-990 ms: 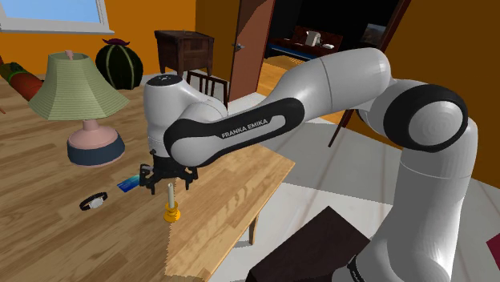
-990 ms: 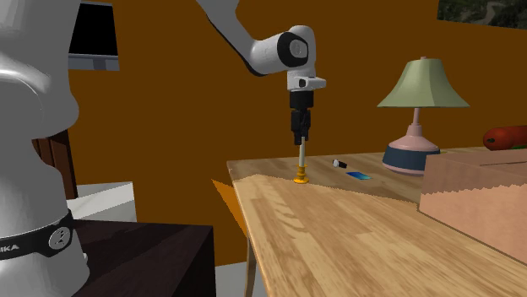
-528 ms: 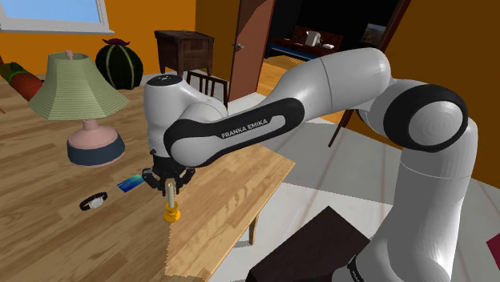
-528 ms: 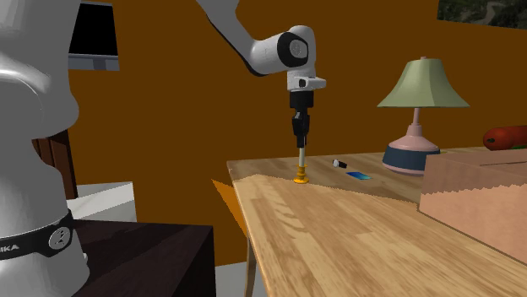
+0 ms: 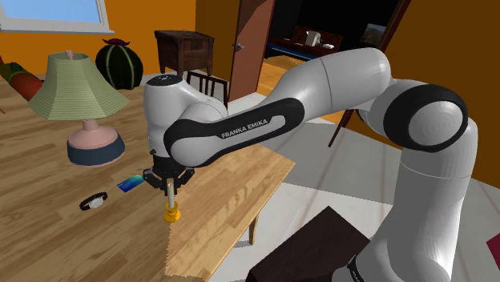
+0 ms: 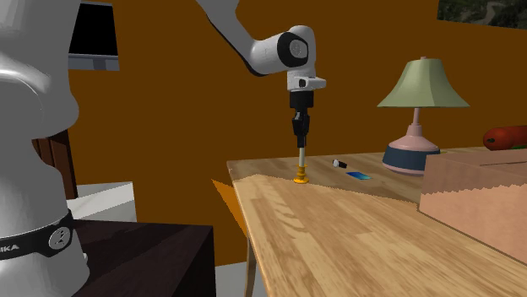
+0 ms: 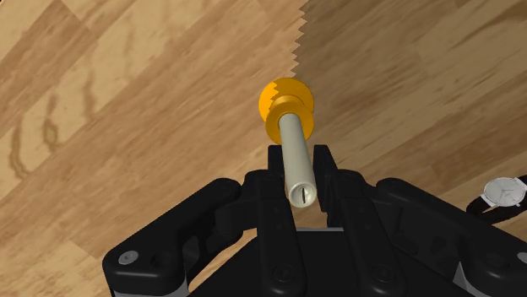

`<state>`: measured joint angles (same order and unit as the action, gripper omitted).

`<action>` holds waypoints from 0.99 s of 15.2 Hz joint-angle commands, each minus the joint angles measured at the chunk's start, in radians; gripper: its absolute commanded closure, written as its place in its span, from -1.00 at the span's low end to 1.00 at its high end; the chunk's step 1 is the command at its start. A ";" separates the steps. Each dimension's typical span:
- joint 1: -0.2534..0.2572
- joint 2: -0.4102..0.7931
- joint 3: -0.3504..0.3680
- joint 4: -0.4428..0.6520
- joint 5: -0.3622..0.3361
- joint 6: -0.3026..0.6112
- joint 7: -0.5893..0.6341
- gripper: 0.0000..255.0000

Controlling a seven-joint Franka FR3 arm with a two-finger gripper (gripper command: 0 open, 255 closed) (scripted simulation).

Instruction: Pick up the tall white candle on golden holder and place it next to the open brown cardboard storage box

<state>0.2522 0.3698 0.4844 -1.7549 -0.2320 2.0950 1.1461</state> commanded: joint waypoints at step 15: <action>-0.005 -0.060 0.017 0.124 0.042 -0.176 -0.032 1.00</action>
<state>0.2464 0.3116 0.5009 -1.6385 -0.1917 1.9290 1.1153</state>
